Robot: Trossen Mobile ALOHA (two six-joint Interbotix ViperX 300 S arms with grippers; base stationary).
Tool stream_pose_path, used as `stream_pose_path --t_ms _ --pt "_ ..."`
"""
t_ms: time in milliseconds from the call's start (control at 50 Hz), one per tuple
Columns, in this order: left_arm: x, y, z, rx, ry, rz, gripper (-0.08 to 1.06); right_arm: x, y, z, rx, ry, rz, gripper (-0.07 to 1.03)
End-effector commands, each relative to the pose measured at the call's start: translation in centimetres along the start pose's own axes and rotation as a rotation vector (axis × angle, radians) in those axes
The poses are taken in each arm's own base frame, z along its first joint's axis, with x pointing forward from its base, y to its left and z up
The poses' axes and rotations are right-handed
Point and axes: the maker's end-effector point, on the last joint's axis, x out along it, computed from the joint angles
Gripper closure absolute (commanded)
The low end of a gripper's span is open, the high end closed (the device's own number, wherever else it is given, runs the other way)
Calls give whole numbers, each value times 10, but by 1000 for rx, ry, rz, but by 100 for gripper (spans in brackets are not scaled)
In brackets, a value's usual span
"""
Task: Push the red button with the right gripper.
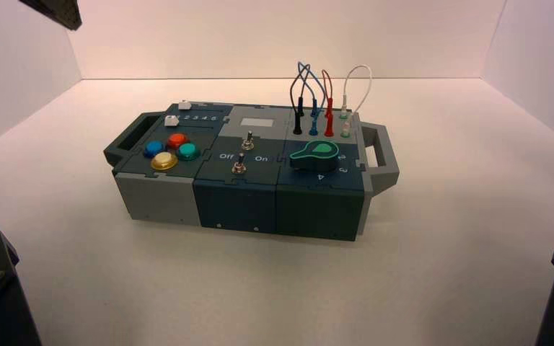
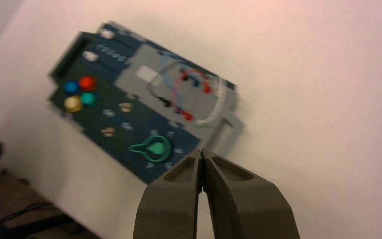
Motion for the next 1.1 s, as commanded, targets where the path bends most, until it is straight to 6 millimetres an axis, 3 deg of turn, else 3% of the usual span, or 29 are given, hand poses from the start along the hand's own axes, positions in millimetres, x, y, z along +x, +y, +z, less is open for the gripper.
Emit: stream_pose_path --t_ms 20,700,1100 --pt "-2 0 3 9 -14 3 101 9 21 17 -29 18 52 99" --pt "-13 21 -10 -63 -63 62 101 106 114 58 -212 194 165 99" --pt "-9 29 -10 -86 -46 78 101 150 153 68 -273 254 192 99"
